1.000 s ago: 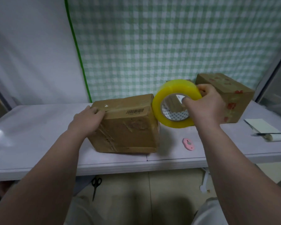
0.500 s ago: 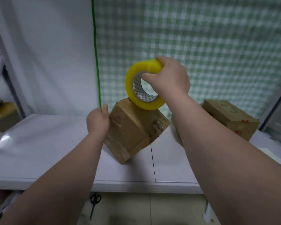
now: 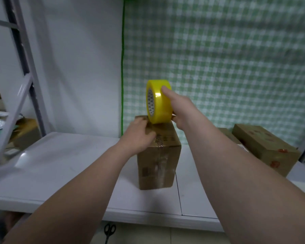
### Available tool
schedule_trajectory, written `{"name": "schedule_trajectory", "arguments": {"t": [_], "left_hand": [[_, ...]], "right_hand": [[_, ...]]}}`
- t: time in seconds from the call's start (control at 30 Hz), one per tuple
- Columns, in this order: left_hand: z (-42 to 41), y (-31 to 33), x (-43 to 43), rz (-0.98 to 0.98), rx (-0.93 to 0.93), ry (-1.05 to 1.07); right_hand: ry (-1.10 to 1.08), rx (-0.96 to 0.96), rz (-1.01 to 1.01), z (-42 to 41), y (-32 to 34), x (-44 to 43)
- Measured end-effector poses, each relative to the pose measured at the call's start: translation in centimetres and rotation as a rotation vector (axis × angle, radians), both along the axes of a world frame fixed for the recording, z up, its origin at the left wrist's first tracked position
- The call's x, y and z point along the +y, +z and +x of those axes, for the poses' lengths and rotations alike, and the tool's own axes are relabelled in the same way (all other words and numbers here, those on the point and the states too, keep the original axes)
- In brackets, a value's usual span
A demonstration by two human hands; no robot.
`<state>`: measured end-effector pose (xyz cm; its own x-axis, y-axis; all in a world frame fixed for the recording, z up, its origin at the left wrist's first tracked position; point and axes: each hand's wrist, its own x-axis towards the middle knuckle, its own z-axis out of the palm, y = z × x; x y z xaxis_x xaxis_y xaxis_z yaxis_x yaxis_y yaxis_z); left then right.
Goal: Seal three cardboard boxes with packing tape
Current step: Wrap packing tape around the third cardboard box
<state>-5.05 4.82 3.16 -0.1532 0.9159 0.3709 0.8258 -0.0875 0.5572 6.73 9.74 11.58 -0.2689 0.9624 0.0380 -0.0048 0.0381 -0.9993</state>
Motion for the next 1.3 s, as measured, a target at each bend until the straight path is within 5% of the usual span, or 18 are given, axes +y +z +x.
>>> {"name": "schedule_trajectory", "arguments": {"t": [0.13,0.3,0.53,1.3], "left_hand": [[-0.5,-0.3,-1.4,-0.249,0.137,-0.176],[0.1,-0.6,-0.2,-0.085,0.309,-0.061],[1.4,-1.0,1.5,-0.021,0.258,-0.011],[3.7,-0.4,2.0,-0.119,0.331,0.085]], "right_hand": [[-0.031,0.019,-0.061,-0.2,-0.9,0.4],[-0.077,-0.034,-0.026,-0.3,-1.0,0.6],[-0.213,-0.006,-0.032,1.8,-0.2,-0.9],[-0.158,-0.023,-0.128,9.0,-4.8,-9.6]]}}
